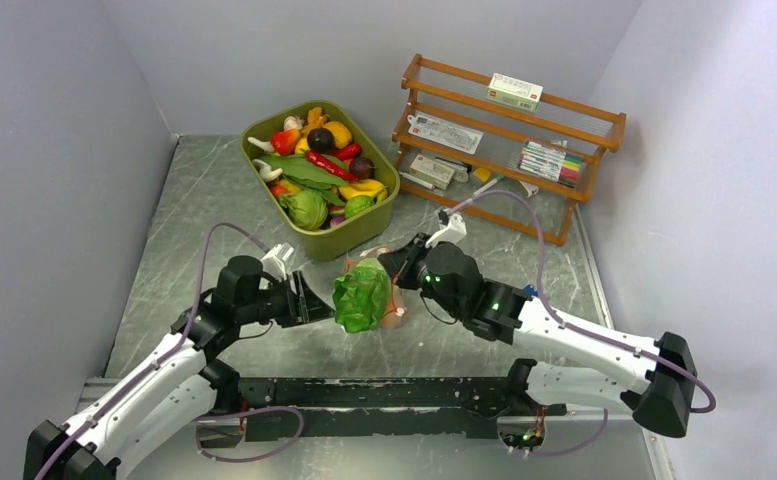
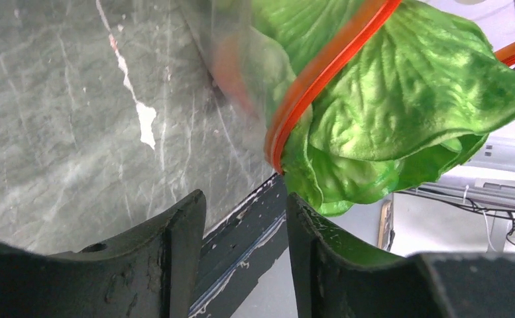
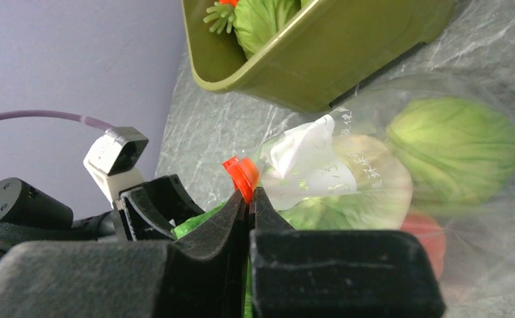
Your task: Place the food in the zip-top bag and seal the zipper
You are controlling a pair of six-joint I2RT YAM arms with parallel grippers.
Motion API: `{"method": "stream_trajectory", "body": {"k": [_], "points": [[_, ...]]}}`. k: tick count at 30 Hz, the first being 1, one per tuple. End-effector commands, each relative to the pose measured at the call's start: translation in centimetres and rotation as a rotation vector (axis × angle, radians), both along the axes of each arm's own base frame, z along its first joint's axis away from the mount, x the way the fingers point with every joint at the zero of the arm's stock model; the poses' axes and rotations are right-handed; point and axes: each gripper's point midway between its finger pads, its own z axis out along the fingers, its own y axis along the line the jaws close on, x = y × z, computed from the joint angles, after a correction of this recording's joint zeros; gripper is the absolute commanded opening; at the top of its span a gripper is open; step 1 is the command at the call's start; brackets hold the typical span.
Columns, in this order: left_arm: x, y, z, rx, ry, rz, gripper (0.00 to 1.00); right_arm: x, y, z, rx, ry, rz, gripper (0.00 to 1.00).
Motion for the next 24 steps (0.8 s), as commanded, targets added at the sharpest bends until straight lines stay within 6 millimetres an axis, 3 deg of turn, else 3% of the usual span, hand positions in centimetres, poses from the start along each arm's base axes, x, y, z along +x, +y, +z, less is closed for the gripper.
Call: {"method": "stream_trajectory", "body": {"k": [1,5,12,18,24], "points": [[1.4,-1.4,2.5,-0.094,-0.076,-0.008,0.46,1.2,0.7,3.3,0.067,-0.049,-0.012,0.00],[1.3,-1.1,0.9,-0.063,0.004,0.026,0.39,1.6,1.3,3.8,0.085,-0.052,-0.007,0.00],[0.7,-2.6,2.4,-0.236,-0.044,-0.030,0.48,1.7,2.1,3.8,0.098,-0.041,0.011,0.00],[1.8,-2.6,1.0,-0.180,-0.040,-0.005,0.48,1.7,2.5,3.8,0.111,-0.033,0.020,0.00],[3.0,-2.8,0.8,-0.163,-0.065,0.013,0.46,1.4,3.0,4.0,0.124,-0.026,0.049,0.00]]}}
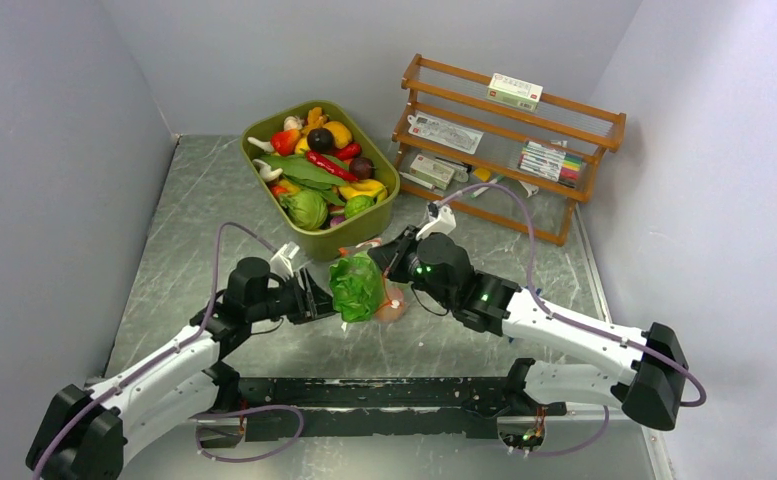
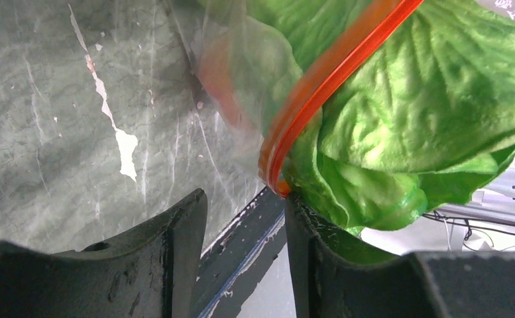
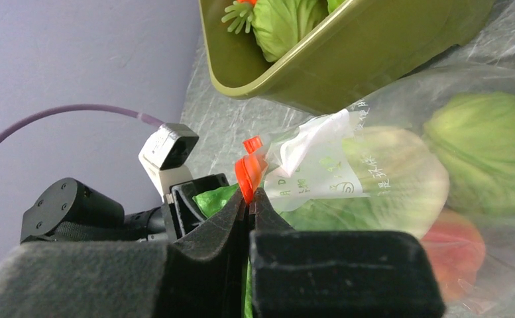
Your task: Place the food in the zip-top bag and seal the zipper
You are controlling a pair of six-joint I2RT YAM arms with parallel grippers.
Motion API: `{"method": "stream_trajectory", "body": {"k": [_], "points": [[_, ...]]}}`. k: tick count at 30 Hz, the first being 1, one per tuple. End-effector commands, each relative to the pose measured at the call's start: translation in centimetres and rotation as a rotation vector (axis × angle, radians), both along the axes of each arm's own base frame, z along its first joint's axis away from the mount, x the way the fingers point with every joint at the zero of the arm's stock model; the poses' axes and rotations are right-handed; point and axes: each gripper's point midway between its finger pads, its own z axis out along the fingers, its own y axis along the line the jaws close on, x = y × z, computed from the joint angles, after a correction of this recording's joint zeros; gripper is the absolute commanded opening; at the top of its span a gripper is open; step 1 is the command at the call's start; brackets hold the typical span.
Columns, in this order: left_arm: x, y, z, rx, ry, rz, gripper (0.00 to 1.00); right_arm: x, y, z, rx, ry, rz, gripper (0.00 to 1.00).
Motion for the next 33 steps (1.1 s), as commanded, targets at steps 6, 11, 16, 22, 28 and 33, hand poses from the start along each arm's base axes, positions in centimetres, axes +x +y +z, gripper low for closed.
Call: {"method": "stream_trajectory", "body": {"k": [6,11,16,22,28,33], "points": [[2.7,-1.5,3.2,-0.081,-0.168,0.008,0.46,-0.6,2.1,2.6,0.103,-0.013,0.087,0.00],[2.0,-2.7,3.5,-0.146,-0.145,-0.034,0.46,-0.9,2.4,3.7,0.142,-0.016,0.103,0.00],[2.3,-3.0,1.9,-0.086,-0.102,-0.015,0.38,-0.9,2.8,3.9,0.155,-0.009,0.111,0.00],[2.7,-2.5,2.1,-0.003,-0.118,0.001,0.07,-0.6,1.8,3.3,0.114,-0.010,0.073,0.00],[3.8,-1.2,8.1,0.057,-0.303,0.031,0.07,0.3,-0.7,2.7,-0.051,-0.020,-0.009,0.00],[2.5,-3.4,15.7,-0.161,-0.370,-0.067,0.07,-2.3,1.3,4.5,0.065,-0.025,0.164,0.00]]}}
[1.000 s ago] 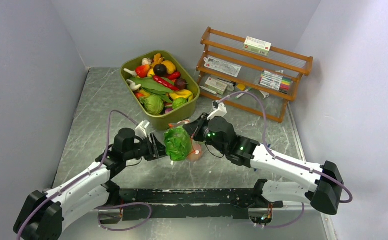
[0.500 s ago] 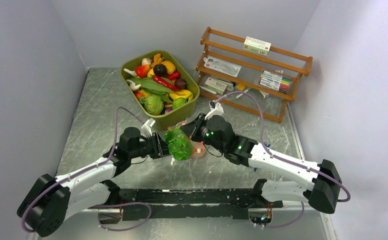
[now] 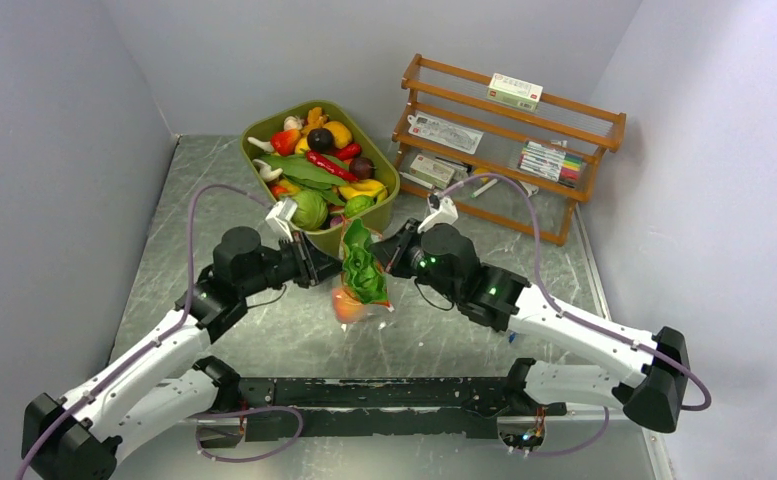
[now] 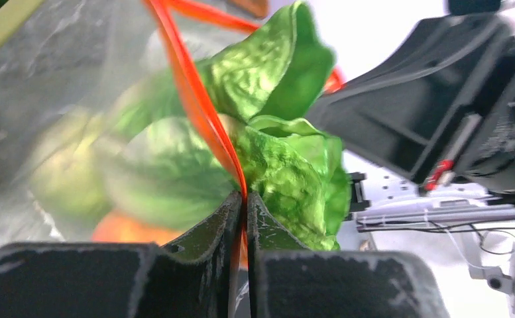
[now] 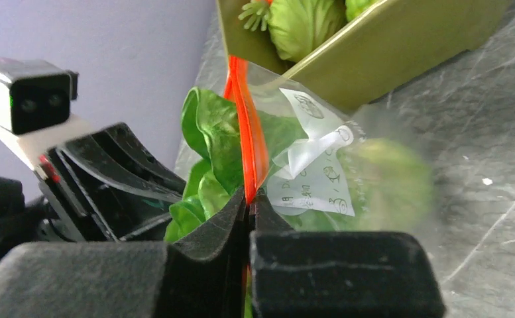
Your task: Place the food in the zip-top bag and seal the zipper
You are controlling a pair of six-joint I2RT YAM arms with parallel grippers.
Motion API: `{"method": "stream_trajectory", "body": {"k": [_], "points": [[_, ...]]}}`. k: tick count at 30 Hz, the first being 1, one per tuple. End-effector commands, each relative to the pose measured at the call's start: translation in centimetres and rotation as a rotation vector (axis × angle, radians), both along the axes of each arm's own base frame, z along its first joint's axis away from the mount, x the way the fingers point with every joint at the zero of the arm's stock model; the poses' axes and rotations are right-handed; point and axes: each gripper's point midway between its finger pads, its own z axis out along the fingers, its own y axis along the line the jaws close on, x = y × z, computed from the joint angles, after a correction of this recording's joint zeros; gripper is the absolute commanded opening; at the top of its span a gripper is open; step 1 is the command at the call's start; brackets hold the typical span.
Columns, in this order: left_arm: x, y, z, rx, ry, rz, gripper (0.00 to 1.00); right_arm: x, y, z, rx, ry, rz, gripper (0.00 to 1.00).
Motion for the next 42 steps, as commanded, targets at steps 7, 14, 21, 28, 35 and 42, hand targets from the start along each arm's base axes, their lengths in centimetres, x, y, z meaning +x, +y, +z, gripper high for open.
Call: {"method": "stream_trajectory", "body": {"k": [7,14,21,28,35,42], "points": [[-0.5,-1.6,2.3,-0.005,-0.010,-0.098,0.07,-2.7,-2.4,-4.8,0.006,0.072,0.046,0.00],[-0.2,-2.1,3.3,0.038,-0.037,-0.139,0.07,-1.1,-4.2,-3.0,-0.082,0.016,-0.003,0.00],[0.1,-1.7,3.2,0.062,-0.018,-0.111,0.07,-3.1,-1.7,1.0,0.173,-0.072,0.154,0.00],[-0.5,-1.3,9.9,-0.011,-0.157,-0.116,0.07,-2.8,-3.4,0.4,0.138,-0.074,0.087,0.00],[-0.8,-1.6,6.1,0.000,-0.081,-0.133,0.07,-4.0,0.3,4.3,0.210,-0.119,0.275,0.00],[0.3,1.5,5.3,0.205,-0.093,-0.002,0.15,-3.4,-1.0,-0.9,0.151,-0.008,0.179,0.00]]}}
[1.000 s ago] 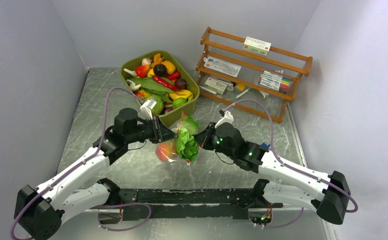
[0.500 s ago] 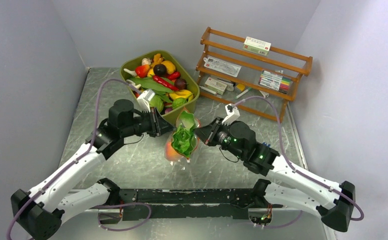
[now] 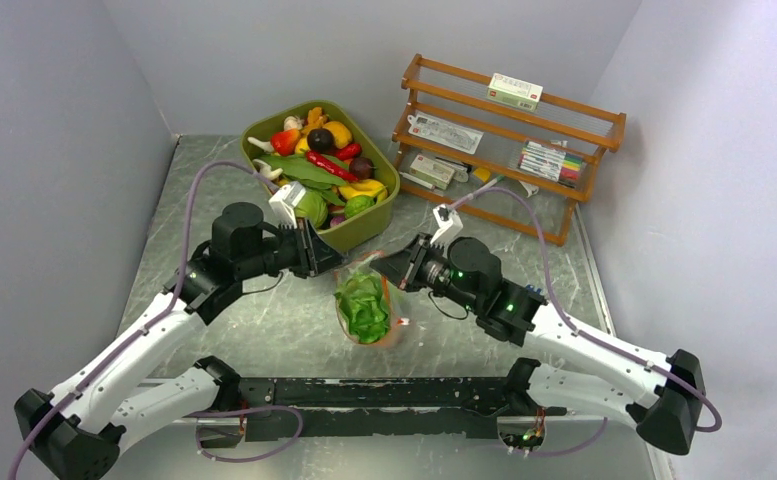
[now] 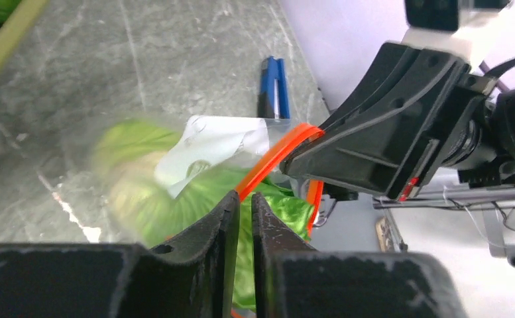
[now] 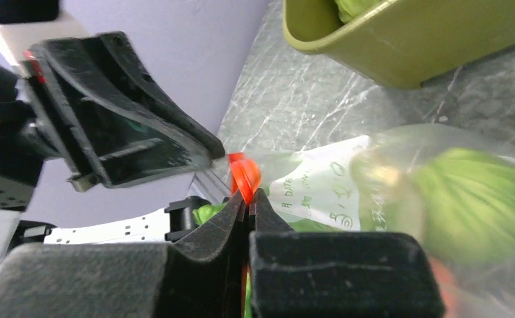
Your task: Place the food in the zip-top bag and seal the zipper
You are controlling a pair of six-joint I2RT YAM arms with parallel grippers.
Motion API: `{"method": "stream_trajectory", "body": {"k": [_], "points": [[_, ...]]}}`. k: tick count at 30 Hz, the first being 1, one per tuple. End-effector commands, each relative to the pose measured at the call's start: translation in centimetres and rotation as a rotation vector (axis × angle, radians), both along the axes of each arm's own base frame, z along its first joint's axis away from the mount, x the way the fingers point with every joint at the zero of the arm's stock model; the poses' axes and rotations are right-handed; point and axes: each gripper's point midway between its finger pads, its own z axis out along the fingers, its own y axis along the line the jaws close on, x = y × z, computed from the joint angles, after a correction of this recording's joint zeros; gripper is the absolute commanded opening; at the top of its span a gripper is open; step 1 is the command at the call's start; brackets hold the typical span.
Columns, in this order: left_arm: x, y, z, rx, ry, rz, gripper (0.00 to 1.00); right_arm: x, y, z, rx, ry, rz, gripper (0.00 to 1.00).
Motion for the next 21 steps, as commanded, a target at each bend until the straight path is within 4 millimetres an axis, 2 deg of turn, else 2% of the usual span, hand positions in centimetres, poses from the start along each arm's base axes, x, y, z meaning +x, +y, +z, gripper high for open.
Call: {"method": "stream_trajectory", "body": {"k": [1,3,4,7,12,15,17,21], "points": [[0.7,2.8,0.7,0.152,-0.062,0.105,0.23,-0.2,-1.1,-3.5,0.014,0.069,-0.045,0.00],[0.2,3.8,2.0,0.149,-0.102,0.129,0.39,-0.2,-1.6,-4.0,0.038,0.099,-0.072,0.00],[-0.1,4.1,2.4,0.141,-0.116,0.137,0.44,-0.1,-1.9,-4.1,0.039,0.106,-0.090,0.00],[-0.7,4.7,1.7,0.140,-0.100,0.152,0.55,0.3,-2.2,-4.3,0.041,0.123,-0.123,0.00],[-1.6,3.9,-3.1,0.158,-0.007,0.089,0.54,0.1,-1.1,-3.9,0.037,0.099,-0.072,0.00],[-1.3,4.8,-5.7,0.227,0.016,0.124,0.53,-0.1,0.0,-1.9,0.062,0.053,-0.013,0.00],[-1.2,5.0,-6.1,0.244,0.017,0.134,0.51,-0.4,0.5,-0.1,0.078,0.022,0.023,0.00],[-2.0,4.5,-4.7,0.200,-0.006,0.083,0.52,-0.7,0.5,3.9,0.130,-0.037,0.045,0.00]]}}
